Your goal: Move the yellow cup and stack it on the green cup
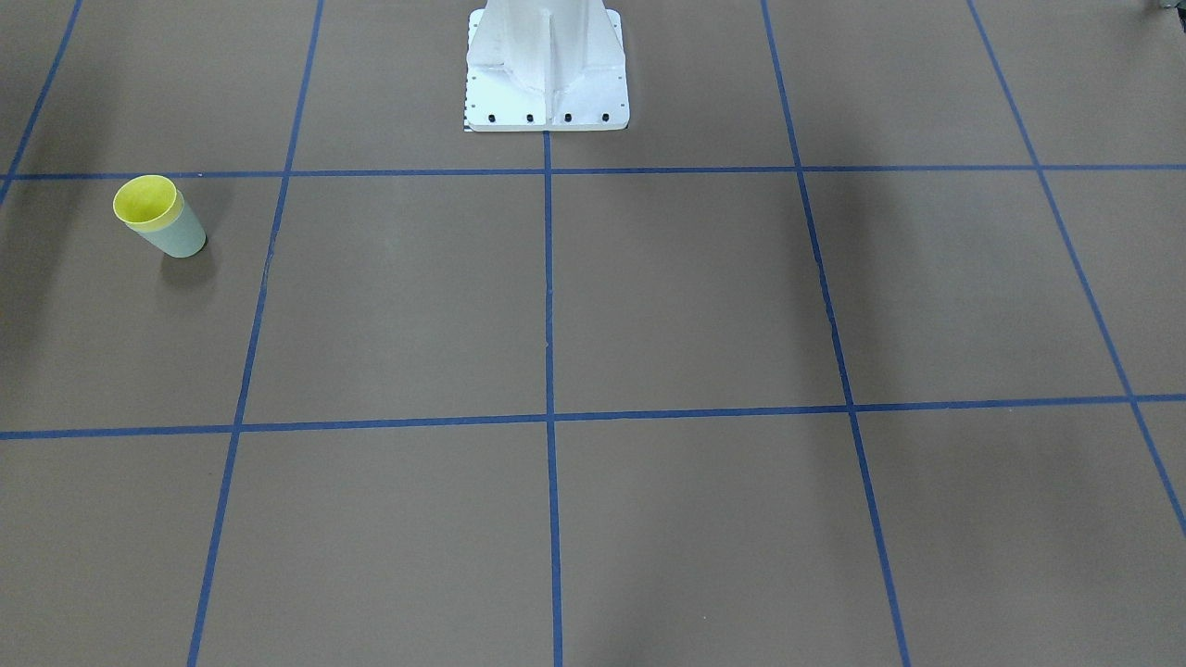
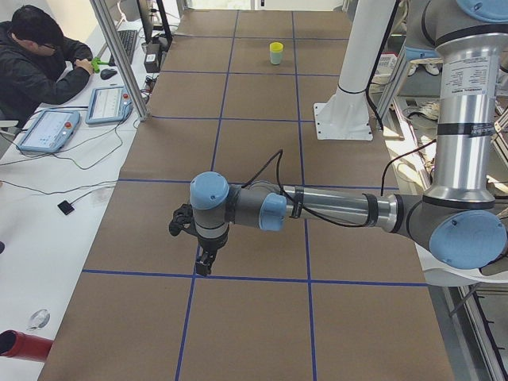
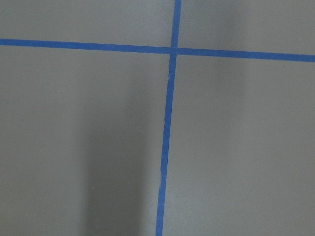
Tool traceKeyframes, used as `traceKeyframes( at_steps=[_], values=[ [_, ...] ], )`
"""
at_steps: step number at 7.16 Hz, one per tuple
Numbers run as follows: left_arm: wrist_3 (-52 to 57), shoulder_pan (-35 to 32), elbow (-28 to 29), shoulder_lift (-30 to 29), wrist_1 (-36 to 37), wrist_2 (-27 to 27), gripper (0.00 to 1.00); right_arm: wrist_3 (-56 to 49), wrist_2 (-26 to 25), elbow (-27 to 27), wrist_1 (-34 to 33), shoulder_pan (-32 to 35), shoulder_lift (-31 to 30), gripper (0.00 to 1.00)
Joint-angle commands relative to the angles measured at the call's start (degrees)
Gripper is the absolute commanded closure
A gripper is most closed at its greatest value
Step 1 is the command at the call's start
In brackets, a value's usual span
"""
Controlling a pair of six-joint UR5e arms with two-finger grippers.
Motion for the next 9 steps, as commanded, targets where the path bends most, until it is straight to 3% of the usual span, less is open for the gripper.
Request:
traceKeyframes(
  at_steps=[1, 6, 9],
  values=[
    [0.05, -0.07, -0.02, 0.08, 0.01, 0.03, 0.00, 4.23, -0.11, 0.99, 0.11, -1.75, 0.35, 0.00],
    [0.05, -0.07, -0.55, 1.22, -0.16, 0.12, 0.00, 5.84, -3.36, 3.98, -0.60, -3.87, -0.61, 0.00],
    [-0.03, -0.07, -0.02, 1.31, -0.16, 0.12, 0.00, 6.98, -2.66, 5.21, -2.09, -3.78, -0.88, 0.00]
  ],
)
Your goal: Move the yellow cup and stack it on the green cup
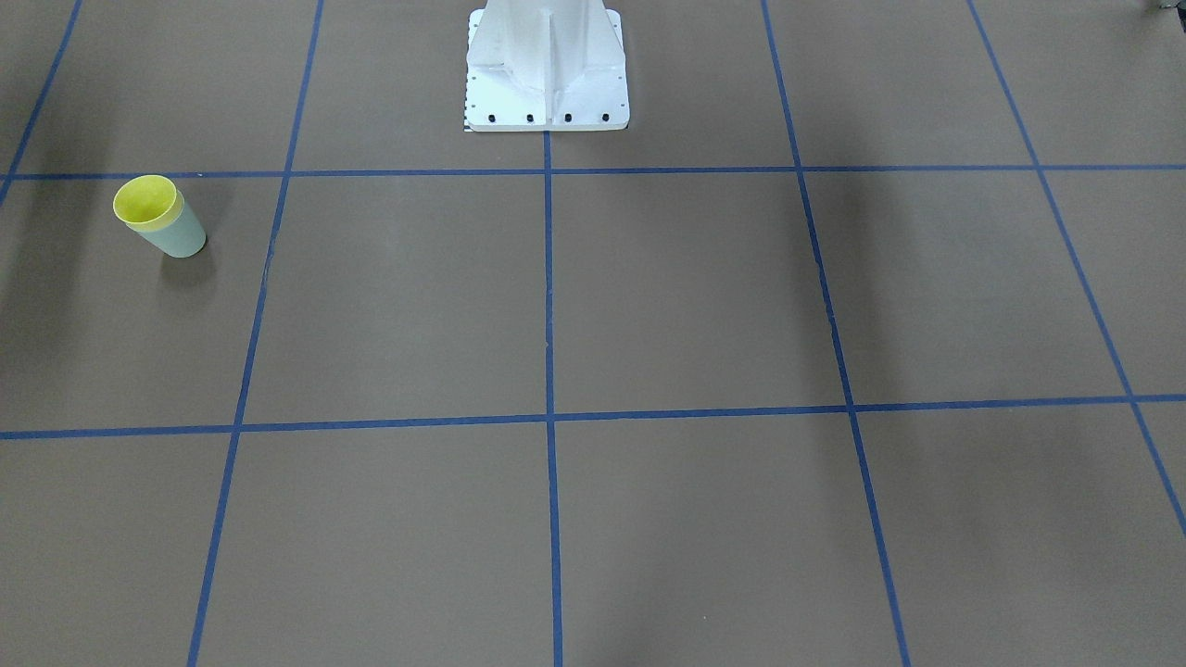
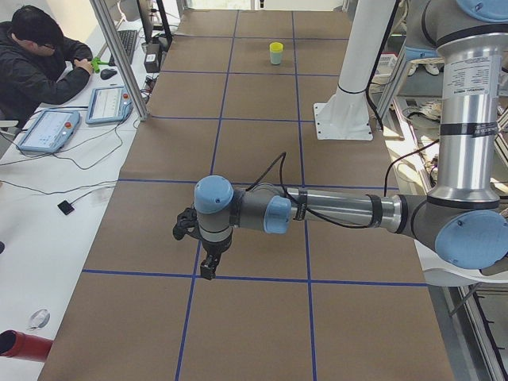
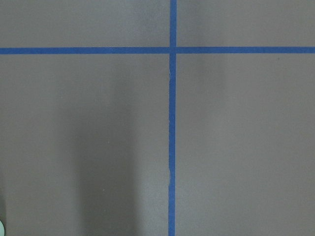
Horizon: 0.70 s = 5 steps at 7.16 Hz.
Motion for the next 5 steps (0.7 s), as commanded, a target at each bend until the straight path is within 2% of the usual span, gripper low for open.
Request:
traceKeyframes(
  at_steps=[1, 5],
  values=[
    [-0.01, 0.00, 0.33, 0.03, 0.00, -0.09, 0.00, 0.53, -0.10, 0.39, -0.23, 0.02, 0.19, 0.00],
    [-0.01, 0.09, 0.68, -0.32, 0.00, -0.09, 0.00, 0.62, -1.95, -3.64, -0.40, -0.16, 7.56, 0.00]
  ],
)
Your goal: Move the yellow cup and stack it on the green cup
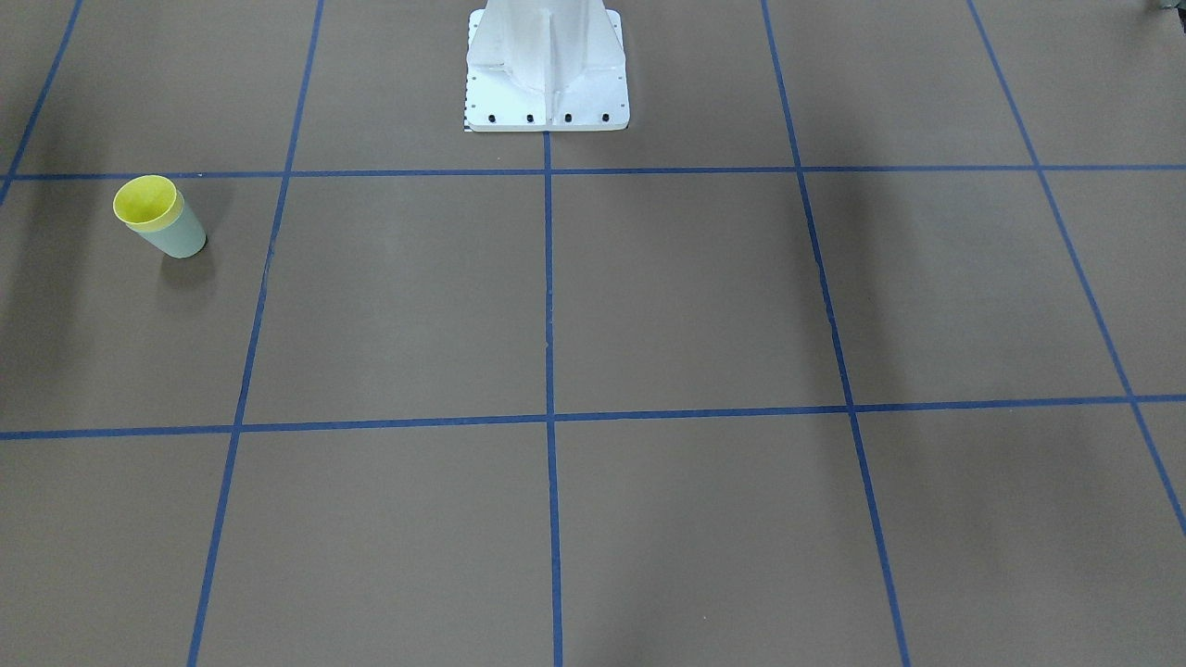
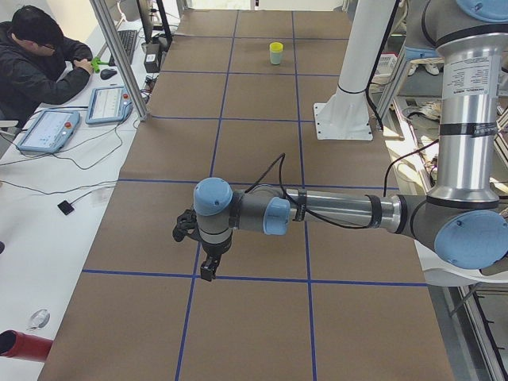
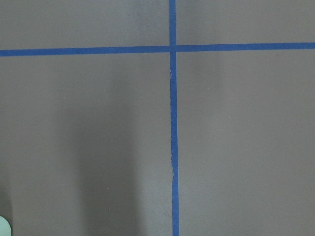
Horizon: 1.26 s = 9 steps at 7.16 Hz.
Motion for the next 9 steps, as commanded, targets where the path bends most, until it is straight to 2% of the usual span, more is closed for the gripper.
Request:
traceKeyframes(
  at_steps=[1, 9],
  values=[
    [0.00, 0.01, 0.61, -0.62, -0.09, 0.00, 0.00, 0.01, -0.08, -3.01, 0.06, -0.04, 3.61, 0.00],
    [0.26, -0.08, 0.44, -0.63, -0.35, -0.09, 0.00, 0.01, 0.09, -6.01, 0.77, -0.74, 5.55, 0.00]
  ],
)
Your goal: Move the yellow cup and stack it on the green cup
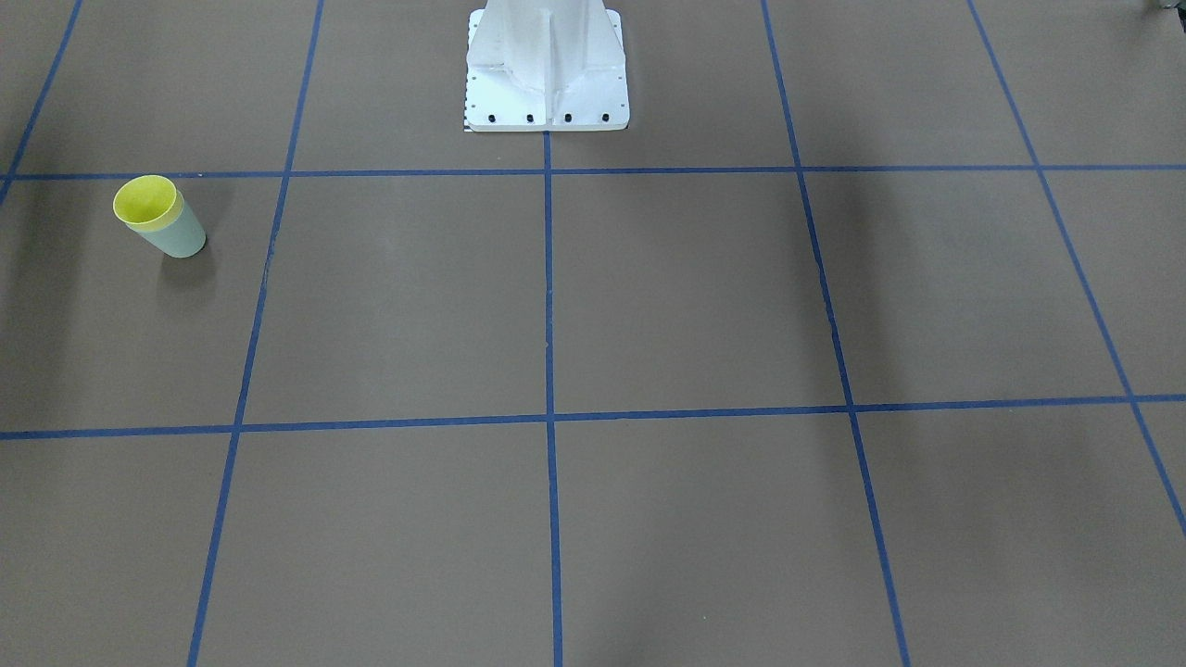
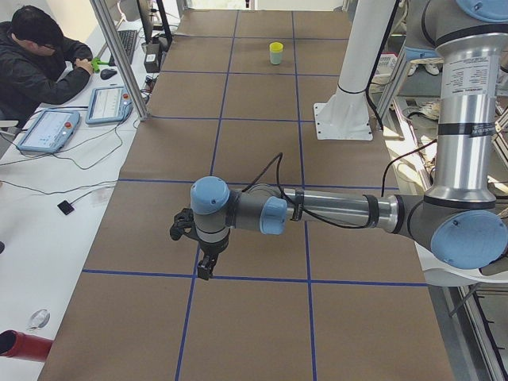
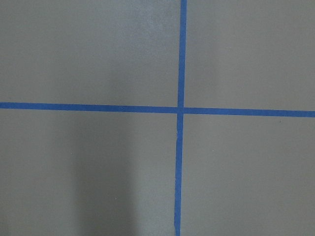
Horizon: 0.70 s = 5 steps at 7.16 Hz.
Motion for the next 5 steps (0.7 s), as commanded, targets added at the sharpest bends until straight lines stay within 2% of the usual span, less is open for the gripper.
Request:
traceKeyframes(
  at_steps=[1, 5],
  values=[
    [0.24, -0.13, -0.12, 0.03, -0.04, 0.00, 0.00, 0.00, 0.04, -0.18, 0.05, -0.01, -0.05, 0.00],
    [-0.11, -0.74, -0.12, -0.24, -0.12, 0.00, 0.00, 0.00, 0.04, -0.18, 0.14, -0.01, -0.40, 0.00]
  ],
)
